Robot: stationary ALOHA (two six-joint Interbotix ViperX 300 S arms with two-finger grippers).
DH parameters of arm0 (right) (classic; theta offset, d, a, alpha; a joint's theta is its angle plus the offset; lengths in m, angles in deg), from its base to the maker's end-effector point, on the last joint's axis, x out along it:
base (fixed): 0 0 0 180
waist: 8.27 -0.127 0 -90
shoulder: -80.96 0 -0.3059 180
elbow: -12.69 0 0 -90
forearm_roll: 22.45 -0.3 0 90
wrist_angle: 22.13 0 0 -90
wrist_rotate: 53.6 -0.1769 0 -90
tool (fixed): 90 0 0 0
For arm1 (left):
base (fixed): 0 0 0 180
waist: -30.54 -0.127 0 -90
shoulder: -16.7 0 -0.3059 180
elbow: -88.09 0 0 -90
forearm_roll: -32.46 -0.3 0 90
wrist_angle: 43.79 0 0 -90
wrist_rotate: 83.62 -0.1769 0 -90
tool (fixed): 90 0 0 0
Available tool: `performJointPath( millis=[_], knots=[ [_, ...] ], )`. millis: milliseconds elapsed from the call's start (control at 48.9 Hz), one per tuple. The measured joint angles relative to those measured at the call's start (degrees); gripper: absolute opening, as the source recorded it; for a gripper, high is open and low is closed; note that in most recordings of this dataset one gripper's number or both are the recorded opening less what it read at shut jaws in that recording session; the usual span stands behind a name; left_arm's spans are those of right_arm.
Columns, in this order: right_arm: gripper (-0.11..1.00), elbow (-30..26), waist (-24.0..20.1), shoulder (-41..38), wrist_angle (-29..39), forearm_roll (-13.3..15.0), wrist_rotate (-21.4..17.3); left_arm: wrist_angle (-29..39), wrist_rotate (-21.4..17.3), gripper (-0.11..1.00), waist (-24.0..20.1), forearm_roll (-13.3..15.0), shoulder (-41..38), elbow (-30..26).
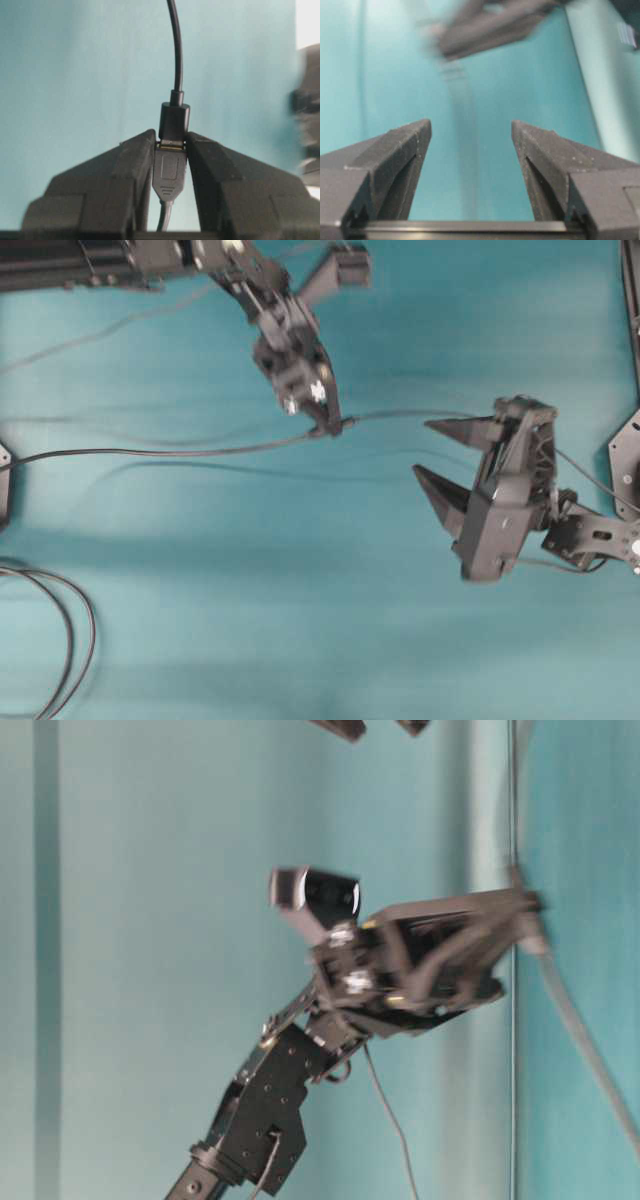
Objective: Insert the USB using both arms.
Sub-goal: 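Open the right gripper and withdraw it from the joined connector, then lower the joined cable with the left gripper and release it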
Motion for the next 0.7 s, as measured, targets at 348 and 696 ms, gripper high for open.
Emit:
performJointPath(
  millis=[348, 696],
  knots=[
    [0.73, 0.79, 0.0, 8.35, 3.52, -2.11, -10.63, -10.72, 9.23, 0.21, 7.91, -16.61, -2.72, -0.53],
    [0.73, 2.64, 0.09, 12.66, 6.15, -4.57, -12.13, -14.06, 22.68, 0.21, 12.04, -36.83, -5.1, -4.13]
  ],
)
